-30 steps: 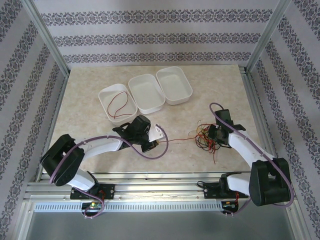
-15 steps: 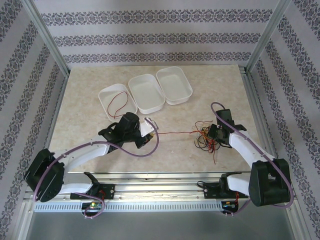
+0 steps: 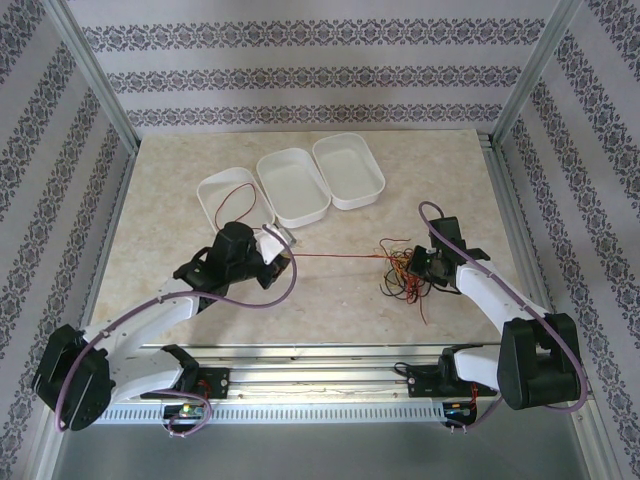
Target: Untangle the cables
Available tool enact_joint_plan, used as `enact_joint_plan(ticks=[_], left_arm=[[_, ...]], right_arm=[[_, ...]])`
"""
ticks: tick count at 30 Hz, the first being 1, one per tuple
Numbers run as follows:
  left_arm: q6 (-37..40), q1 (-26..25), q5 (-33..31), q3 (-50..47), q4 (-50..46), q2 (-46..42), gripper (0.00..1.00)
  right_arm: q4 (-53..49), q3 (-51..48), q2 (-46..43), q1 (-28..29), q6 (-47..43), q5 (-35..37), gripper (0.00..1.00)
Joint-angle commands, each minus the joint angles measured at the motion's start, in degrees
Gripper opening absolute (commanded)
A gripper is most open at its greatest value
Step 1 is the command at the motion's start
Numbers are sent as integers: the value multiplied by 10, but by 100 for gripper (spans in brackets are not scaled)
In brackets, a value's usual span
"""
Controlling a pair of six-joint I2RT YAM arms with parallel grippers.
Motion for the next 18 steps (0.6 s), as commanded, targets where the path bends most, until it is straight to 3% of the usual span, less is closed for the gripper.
enact_joint_plan(ticks=[1,6,14,18], left_arm=[[-22,42,-79,-11,-12,-27,0],[-24,45,-53,-14,4,-13,0],[0,44,79,-2,31,22,0],[10,44,97,14,25,29,0]], right_arm=[[-26,-8,7,-30,26,124,0],[-28,-1,0,-34,23,123,13],[-38,17,-27,-25,2,67,28],[-66,41,-54,-10,-14,61,38]])
